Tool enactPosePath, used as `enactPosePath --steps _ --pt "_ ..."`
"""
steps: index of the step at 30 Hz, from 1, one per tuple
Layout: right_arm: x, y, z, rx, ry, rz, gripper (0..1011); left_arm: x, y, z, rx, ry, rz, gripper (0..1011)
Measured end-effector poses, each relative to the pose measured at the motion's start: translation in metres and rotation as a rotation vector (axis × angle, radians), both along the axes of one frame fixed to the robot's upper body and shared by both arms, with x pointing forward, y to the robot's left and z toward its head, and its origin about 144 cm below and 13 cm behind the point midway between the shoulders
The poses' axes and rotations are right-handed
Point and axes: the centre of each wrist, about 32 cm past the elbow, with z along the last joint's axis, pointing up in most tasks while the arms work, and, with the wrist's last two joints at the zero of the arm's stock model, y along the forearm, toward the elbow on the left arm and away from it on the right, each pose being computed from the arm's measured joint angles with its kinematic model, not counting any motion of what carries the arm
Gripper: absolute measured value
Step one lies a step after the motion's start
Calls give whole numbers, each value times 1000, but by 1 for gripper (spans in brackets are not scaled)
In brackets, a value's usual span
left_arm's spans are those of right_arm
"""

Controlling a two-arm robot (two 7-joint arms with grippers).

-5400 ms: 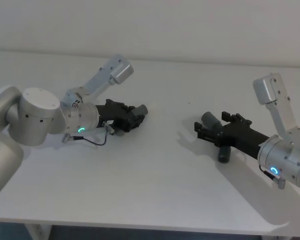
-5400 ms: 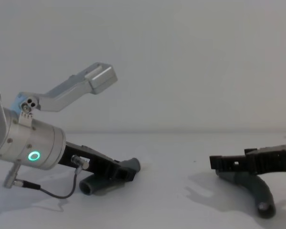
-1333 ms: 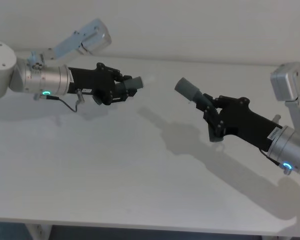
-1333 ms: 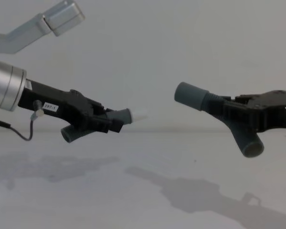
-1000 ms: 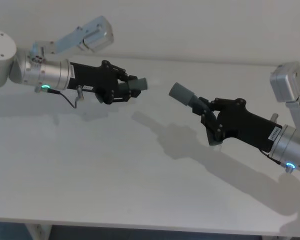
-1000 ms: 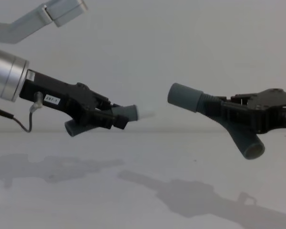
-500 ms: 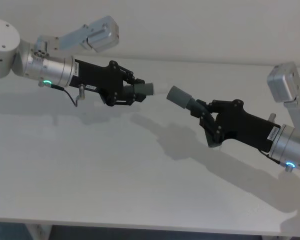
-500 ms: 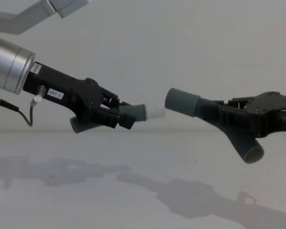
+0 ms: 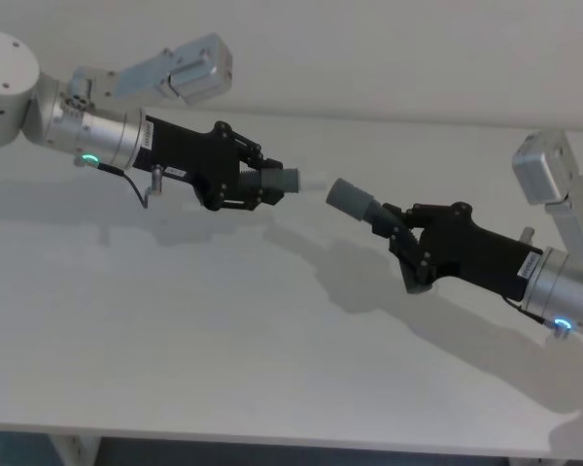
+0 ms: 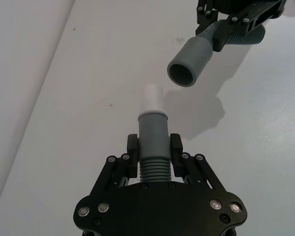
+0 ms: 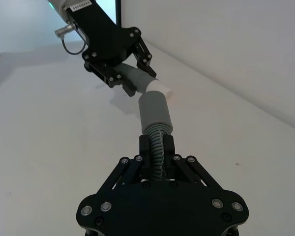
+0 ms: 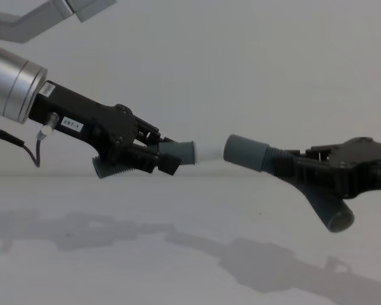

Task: Use both hands to pick up one end of the pipe from the table, align the ends, and insert them.

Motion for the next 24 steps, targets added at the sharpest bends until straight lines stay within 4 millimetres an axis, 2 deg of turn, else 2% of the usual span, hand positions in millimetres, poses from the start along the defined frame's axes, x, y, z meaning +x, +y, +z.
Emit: enactPosePath --steps 24 --pt "6 -6 -7 -2 16 -34 152 5 -10 -4 1 22 -24 382"
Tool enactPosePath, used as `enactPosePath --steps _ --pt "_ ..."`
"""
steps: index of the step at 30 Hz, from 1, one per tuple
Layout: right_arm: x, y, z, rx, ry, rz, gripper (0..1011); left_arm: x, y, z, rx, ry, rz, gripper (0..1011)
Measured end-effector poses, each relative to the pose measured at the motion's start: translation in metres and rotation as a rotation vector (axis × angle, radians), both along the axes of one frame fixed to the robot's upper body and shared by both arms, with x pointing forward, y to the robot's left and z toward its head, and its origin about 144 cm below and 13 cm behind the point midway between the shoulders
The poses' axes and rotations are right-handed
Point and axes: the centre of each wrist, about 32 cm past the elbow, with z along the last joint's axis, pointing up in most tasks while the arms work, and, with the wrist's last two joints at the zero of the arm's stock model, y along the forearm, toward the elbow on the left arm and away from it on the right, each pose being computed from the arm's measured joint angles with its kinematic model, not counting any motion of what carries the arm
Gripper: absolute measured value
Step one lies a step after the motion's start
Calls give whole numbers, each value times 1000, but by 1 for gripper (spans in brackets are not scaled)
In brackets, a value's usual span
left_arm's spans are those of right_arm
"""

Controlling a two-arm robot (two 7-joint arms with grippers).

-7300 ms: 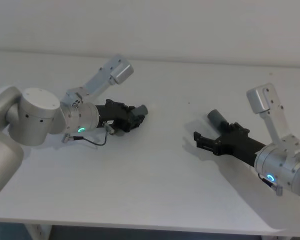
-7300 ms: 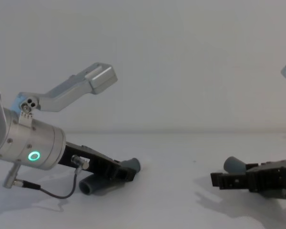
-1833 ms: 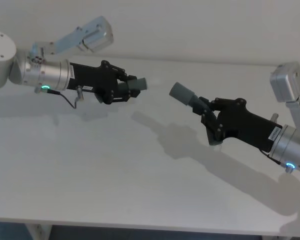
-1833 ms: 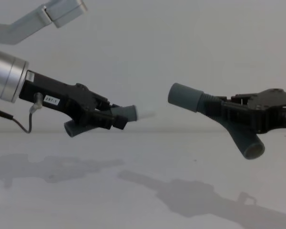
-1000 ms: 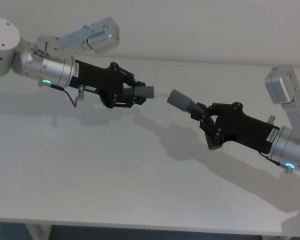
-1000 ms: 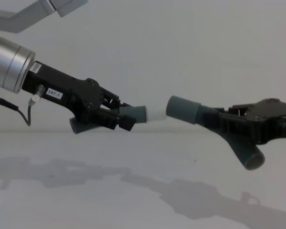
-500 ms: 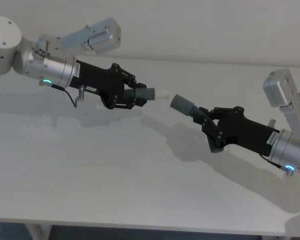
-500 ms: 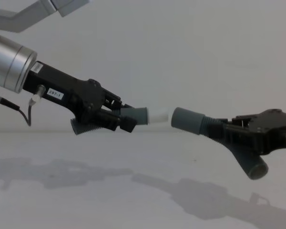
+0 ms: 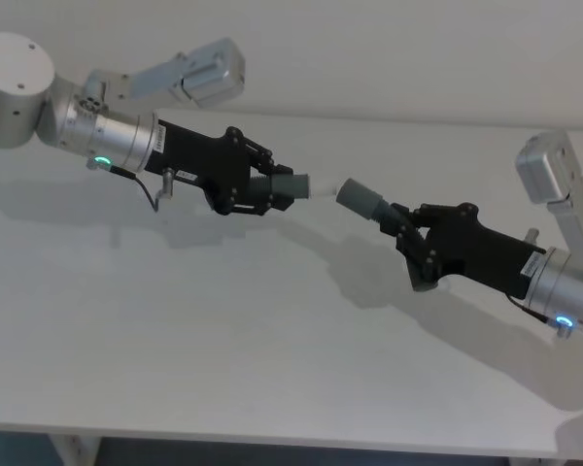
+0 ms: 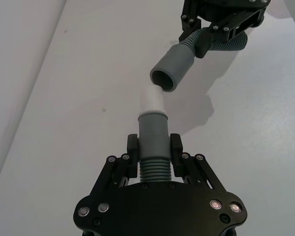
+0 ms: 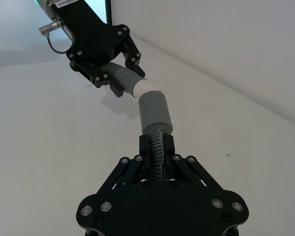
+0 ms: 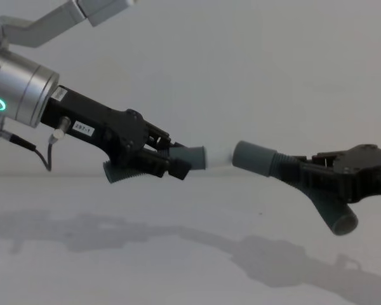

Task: Use both hands to pick up one end of the pipe from the table, align the ends, and insert them.

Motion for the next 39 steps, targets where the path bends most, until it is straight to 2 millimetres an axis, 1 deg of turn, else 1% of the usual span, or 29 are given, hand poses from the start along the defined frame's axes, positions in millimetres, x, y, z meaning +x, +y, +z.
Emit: enactPosePath --steps 10,27,39 --pt "2 -1 -2 4 4 -1 152 2 -5 -1 -5 7 -4 382" --pt "7 -4 -10 -5 18 -4 152 4 -9 -2 -5 19 -3 382" --pt "12 -5 -12 8 19 -5 152 6 -13 -2 5 42 -23 382"
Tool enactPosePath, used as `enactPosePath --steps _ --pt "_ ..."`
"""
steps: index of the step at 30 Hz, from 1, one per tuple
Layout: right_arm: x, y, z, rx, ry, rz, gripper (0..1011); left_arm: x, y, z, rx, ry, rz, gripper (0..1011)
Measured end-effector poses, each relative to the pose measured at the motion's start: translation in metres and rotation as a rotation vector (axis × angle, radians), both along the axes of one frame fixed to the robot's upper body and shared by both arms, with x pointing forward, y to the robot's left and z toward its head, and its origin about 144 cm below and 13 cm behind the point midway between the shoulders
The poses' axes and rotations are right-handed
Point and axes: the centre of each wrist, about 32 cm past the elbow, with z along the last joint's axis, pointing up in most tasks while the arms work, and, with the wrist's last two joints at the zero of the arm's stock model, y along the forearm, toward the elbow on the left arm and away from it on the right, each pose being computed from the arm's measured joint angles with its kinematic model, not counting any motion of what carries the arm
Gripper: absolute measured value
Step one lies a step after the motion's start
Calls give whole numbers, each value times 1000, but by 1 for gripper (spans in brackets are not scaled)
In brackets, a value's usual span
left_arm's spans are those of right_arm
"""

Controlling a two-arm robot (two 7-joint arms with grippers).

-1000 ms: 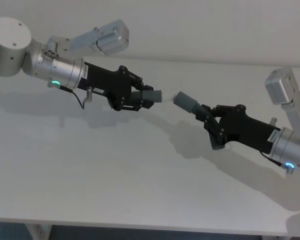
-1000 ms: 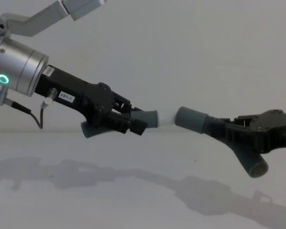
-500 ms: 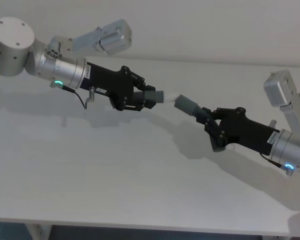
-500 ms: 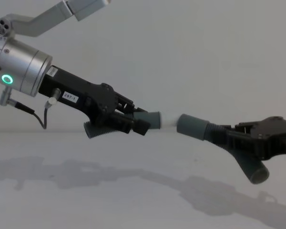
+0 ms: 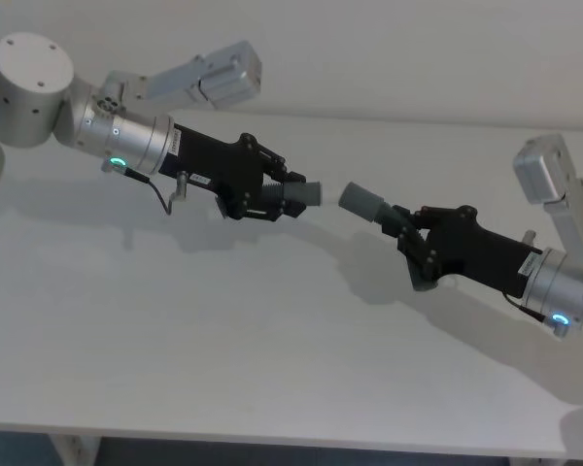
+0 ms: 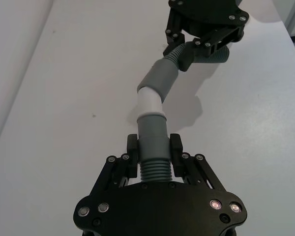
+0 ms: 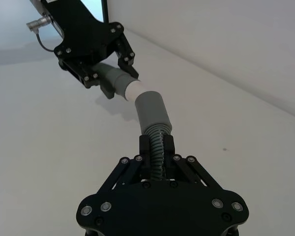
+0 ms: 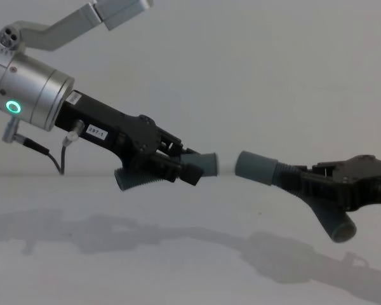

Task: Use both hands to pick up one end of the pipe from the table, align the ends, and insert them.

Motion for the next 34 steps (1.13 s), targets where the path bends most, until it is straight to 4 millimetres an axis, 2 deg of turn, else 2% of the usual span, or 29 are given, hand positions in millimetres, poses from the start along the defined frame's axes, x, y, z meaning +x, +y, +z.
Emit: enactPosePath --steps 34 --pt "7 -6 1 15 -26 44 152 7 -12 -2 29 31 -36 382"
